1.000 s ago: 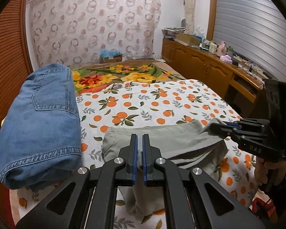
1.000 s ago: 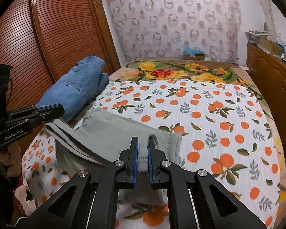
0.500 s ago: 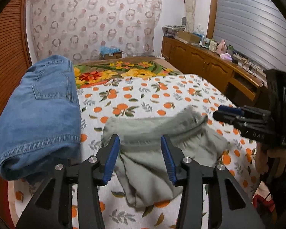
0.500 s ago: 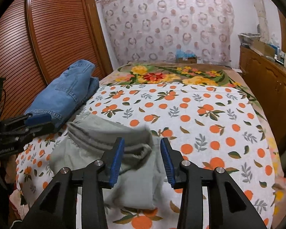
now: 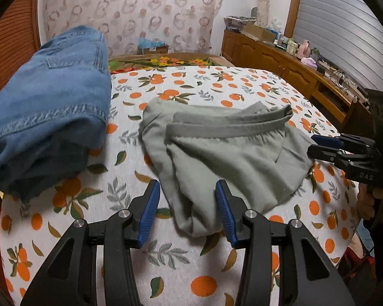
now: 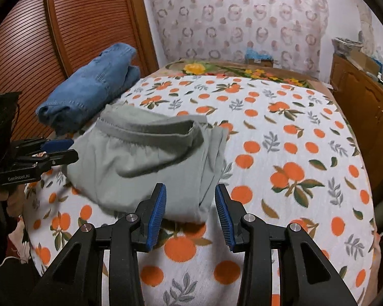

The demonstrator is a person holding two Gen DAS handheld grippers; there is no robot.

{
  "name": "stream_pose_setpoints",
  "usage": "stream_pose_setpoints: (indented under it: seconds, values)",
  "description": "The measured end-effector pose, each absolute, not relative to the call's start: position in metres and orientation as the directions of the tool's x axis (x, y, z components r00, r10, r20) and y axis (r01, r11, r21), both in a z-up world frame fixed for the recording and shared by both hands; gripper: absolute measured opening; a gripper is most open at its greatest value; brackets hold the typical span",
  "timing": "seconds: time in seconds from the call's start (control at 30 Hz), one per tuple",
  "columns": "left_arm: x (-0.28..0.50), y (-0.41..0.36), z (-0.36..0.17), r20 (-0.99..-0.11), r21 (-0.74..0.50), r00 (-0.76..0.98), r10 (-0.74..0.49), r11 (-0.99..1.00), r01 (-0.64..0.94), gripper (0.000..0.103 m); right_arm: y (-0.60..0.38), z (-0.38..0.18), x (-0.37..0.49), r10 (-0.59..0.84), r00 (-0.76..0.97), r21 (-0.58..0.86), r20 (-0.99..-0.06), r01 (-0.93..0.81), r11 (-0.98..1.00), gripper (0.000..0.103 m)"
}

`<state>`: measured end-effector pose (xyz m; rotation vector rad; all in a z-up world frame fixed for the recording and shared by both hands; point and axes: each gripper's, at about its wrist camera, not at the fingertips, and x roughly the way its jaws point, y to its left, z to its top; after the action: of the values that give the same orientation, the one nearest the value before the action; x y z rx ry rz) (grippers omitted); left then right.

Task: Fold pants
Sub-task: 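Pinch and straighten the folded shorts with both tools, then release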

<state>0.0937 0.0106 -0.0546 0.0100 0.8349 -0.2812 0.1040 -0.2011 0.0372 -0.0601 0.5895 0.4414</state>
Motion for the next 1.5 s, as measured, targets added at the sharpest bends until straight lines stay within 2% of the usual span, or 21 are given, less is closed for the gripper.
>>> stream_pose_setpoints:
  seconds: [0.27,0.3,0.37,0.43,0.57,0.87,1.1,1.2,1.27,1.37,1.43,1.5]
  values:
    - [0.089,0.011,-0.059,-0.728,-0.114,0.633,-0.263,0.957,0.266,0.045,-0.195,0.033,0.113,0.405,0.718,0.075,-0.566,-0.444,0.893,0.040]
    - [0.089,0.010,-0.059,-0.728,-0.115,0.633,-0.265,0.956,0.269,0.044,-0.195,0.033,0.115,0.407,0.716,0.075,-0.566,-0.448,0.891,0.032]
    - [0.090,0.007,-0.059,-0.728,-0.119,0.628,-0.275,0.953,0.280,0.037,-0.194,0.032,0.115,0.411,0.711,0.071,-0.570,-0.455,0.887,0.027]
    - [0.092,0.006,-0.061,-0.732,-0.126,0.619,-0.285,0.949,0.288,0.029,-0.194,0.032,0.115,0.410,0.711,0.065,-0.572,-0.459,0.886,0.014]
    - [0.092,0.003,-0.060,-0.725,-0.131,0.624,-0.291,0.948,0.291,0.010,-0.197,0.033,0.111,0.425,0.715,0.072,-0.556,-0.468,0.881,0.008]
    - [0.055,0.007,-0.033,-0.678,-0.150,0.658,-0.327,0.938,0.311,0.009,-0.212,0.040,0.060,0.453,0.753,0.084,-0.477,-0.474,0.877,0.006]
    - [0.024,0.001,-0.033,-0.694,-0.150,0.630,-0.349,0.925,0.348,0.009,-0.225,0.036,0.024,0.467,0.741,0.097,-0.481,-0.485,0.869,0.006]
    - [0.023,-0.001,-0.038,-0.711,-0.131,0.624,-0.324,0.933,0.336,0.012,-0.228,0.033,0.017,0.443,0.747,0.088,-0.495,-0.464,0.881,0.006]
    - [0.023,-0.001,-0.039,-0.716,-0.128,0.621,-0.319,0.934,0.332,0.025,-0.230,0.035,0.015,0.425,0.756,0.082,-0.497,-0.446,0.891,0.007]
    - [0.026,0.001,-0.039,-0.710,-0.130,0.628,-0.318,0.936,0.328,0.044,-0.232,0.040,0.013,0.402,0.772,0.075,-0.492,-0.422,0.903,0.022]
    - [0.028,0.002,-0.037,-0.701,-0.128,0.638,-0.320,0.936,0.328,0.049,-0.231,0.041,0.015,0.389,0.776,0.065,-0.496,-0.414,0.908,0.030]
    - [0.031,0.001,-0.035,-0.698,-0.122,0.641,-0.318,0.935,0.332,0.059,-0.225,0.042,0.019,0.364,0.782,0.042,-0.506,-0.399,0.916,0.040]
